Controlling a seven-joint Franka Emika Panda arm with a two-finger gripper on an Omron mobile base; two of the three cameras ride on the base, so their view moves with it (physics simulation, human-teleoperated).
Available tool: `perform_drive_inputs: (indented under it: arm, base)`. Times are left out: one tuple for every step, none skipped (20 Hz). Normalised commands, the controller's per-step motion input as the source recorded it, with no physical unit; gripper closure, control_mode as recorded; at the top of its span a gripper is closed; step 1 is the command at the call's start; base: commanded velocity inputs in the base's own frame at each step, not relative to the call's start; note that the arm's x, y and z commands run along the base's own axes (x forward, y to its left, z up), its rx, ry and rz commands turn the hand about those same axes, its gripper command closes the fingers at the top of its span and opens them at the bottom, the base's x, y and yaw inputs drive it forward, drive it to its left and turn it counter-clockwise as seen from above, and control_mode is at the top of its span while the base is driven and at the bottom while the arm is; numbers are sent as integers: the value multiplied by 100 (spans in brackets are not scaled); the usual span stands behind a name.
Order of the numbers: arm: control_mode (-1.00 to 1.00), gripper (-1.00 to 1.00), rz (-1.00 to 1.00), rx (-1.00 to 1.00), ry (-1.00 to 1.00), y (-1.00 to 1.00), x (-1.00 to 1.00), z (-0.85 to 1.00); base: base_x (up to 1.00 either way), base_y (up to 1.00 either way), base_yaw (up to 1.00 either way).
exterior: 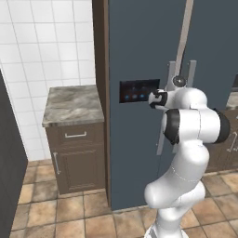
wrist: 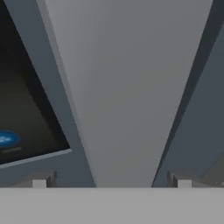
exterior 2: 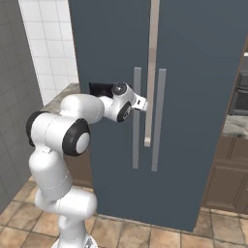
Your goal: Store the kebab skewer in the freezer for long-term storage. Close the freezer door after placing the cooked food.
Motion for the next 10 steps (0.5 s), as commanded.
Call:
perform_drive_inputs:
  arm:
    - [-100, -100, 4, -2, 0, 0, 49, 7]
    - [-100, -100, 5, -2, 0, 0, 49, 7]
    - [-100, -100, 5, -2, 0, 0, 49, 7]
    - [-100, -100, 5, -2, 0, 0, 49, 6]
    - [-100, -100, 5, -2, 0, 0, 50, 5]
    - [-100, -100, 5, -1, 0, 0, 54, 6]
    - [-100, -100, 5, -1, 0, 0, 55, 5]
    - [-100, -100, 5, -2, 0, 0, 58, 7]
    - [-100, -100, 5, -1, 0, 0, 56, 7]
    - [-100, -100, 5, -2, 1, 0, 58, 9]
  base:
    - [0, 0, 0]
    - [0, 0, 0]
    - [0, 0, 0]
    - [0, 0, 0]
    - [0, 0, 0]
    - [0, 0, 0]
    - [0, 0, 0]
    - [0, 0, 0]
    - [0, 0, 0]
    - [0, 0, 0]
